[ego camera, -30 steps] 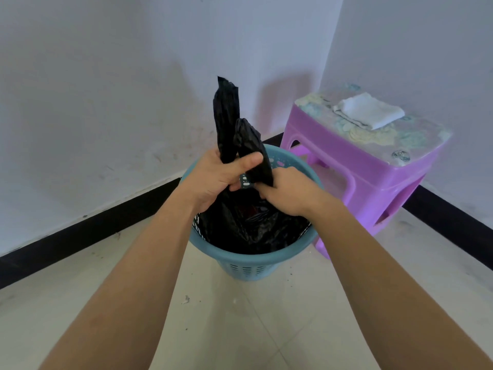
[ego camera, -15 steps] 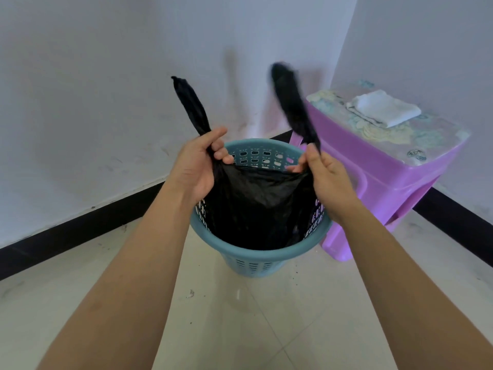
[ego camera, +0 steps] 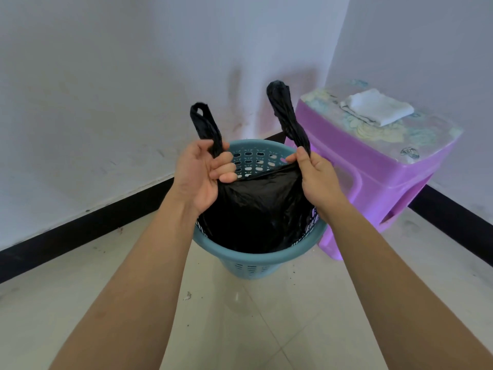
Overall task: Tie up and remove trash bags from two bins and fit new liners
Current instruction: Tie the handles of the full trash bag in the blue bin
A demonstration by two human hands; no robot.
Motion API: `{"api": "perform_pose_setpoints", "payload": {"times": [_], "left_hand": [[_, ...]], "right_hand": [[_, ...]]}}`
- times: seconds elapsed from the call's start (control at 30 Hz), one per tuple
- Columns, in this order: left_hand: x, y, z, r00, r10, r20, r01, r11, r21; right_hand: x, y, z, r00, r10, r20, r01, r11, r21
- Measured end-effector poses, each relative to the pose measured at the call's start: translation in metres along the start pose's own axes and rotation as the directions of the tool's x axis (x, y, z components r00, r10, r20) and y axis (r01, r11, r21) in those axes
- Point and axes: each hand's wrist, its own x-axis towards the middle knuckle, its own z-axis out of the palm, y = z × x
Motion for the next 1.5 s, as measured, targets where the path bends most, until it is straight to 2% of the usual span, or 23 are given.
{"api": "perform_pose_setpoints", "payload": {"times": [0.07, 0.13, 0.2, 0.23, 0.27, 0.3, 0.37, 0.43, 0.5, 0.63, 0.77, 0.87, 0.93, 1.03, 1.13, 1.23, 1.3, 1.4, 1.47, 1.5], "left_hand": [[-0.001, -0.005, -0.002, 0.999, -0.047, -0.004, 0.047, 0.999, 0.003], [-0.002, -0.012, -0.004, 0.997, -0.077, -0.012, 0.078, 0.996, 0.034], [-0.003, -0.016, -0.005, 0.996, -0.086, -0.029, 0.087, 0.995, 0.051], [-0.003, -0.016, -0.005, 0.996, -0.082, -0.042, 0.084, 0.994, 0.065], [-0.003, -0.016, -0.005, 0.996, -0.077, -0.049, 0.082, 0.992, 0.099], [-0.002, -0.015, -0.005, 0.996, -0.075, -0.05, 0.082, 0.984, 0.155], [0.001, -0.01, -0.003, 0.995, -0.089, -0.051, 0.1, 0.953, 0.285], [0.004, -0.005, -0.004, 0.991, -0.118, -0.06, 0.132, 0.931, 0.341], [0.005, -0.001, -0.006, 0.988, -0.145, -0.049, 0.153, 0.919, 0.364], [0.003, 0.002, -0.011, 0.959, -0.277, 0.066, 0.219, 0.866, 0.45], [-0.002, 0.004, -0.018, 0.893, -0.356, 0.277, 0.15, 0.813, 0.562], [-0.002, -0.001, -0.02, 0.901, -0.363, 0.239, 0.152, 0.779, 0.609], [0.001, -0.003, -0.021, 0.924, -0.332, 0.188, 0.182, 0.816, 0.548], [0.003, -0.005, -0.019, 0.937, -0.292, 0.19, 0.188, 0.883, 0.431], [0.002, -0.009, -0.02, 0.935, -0.305, 0.184, 0.209, 0.888, 0.41], [0.002, -0.011, -0.019, 0.934, -0.308, 0.182, 0.205, 0.878, 0.432], [0.002, -0.009, -0.019, 0.937, -0.291, 0.191, 0.183, 0.878, 0.442], [0.002, -0.007, -0.015, 0.939, -0.279, 0.2, 0.156, 0.865, 0.477], [0.002, -0.007, -0.012, 0.934, -0.288, 0.209, 0.148, 0.848, 0.51], [0.002, -0.007, -0.011, 0.933, -0.292, 0.21, 0.143, 0.838, 0.527]], "right_hand": [[0.002, -0.004, 0.001, 0.996, 0.08, 0.032, -0.085, 0.97, 0.226], [0.006, -0.009, 0.001, 0.988, 0.115, 0.103, -0.151, 0.864, 0.481], [0.008, -0.011, 0.002, 0.985, 0.104, 0.136, -0.167, 0.756, 0.633], [0.008, -0.011, 0.003, 0.986, 0.09, 0.143, -0.162, 0.74, 0.652], [0.008, -0.01, 0.004, 0.987, 0.063, 0.147, -0.142, 0.765, 0.629], [0.007, -0.008, 0.004, 0.989, 0.012, 0.15, -0.093, 0.831, 0.548], [0.005, -0.004, 0.002, 0.97, -0.147, 0.193, 0.102, 0.968, 0.228], [0.005, -0.006, 0.001, 0.917, -0.27, 0.294, 0.29, 0.957, -0.026], [0.007, -0.011, -0.001, 0.871, -0.301, 0.389, 0.369, 0.923, -0.112], [0.01, -0.019, -0.007, 0.779, -0.209, 0.591, 0.416, 0.877, -0.239], [0.008, -0.023, -0.005, 0.721, -0.056, 0.691, 0.397, 0.85, -0.346], [0.006, -0.025, -0.002, 0.689, 0.02, 0.724, 0.389, 0.834, -0.393], [0.006, -0.024, -0.001, 0.689, 0.046, 0.723, 0.356, 0.847, -0.394], [0.007, -0.017, -0.003, 0.71, 0.089, 0.698, 0.218, 0.916, -0.338], [0.008, -0.008, -0.007, 0.703, 0.144, 0.697, 0.121, 0.941, -0.317], [0.012, -0.004, -0.018, 0.699, 0.243, 0.673, -0.177, 0.97, -0.166], [0.016, -0.009, -0.025, 0.755, 0.241, 0.61, -0.318, 0.948, 0.019], [0.017, -0.027, -0.022, 0.907, 0.148, 0.394, -0.286, 0.904, 0.319], [0.017, -0.047, -0.013, 0.96, 0.142, 0.243, -0.226, 0.904, 0.364], [0.017, -0.057, -0.008, 0.97, 0.133, 0.201, -0.192, 0.931, 0.31]]}}
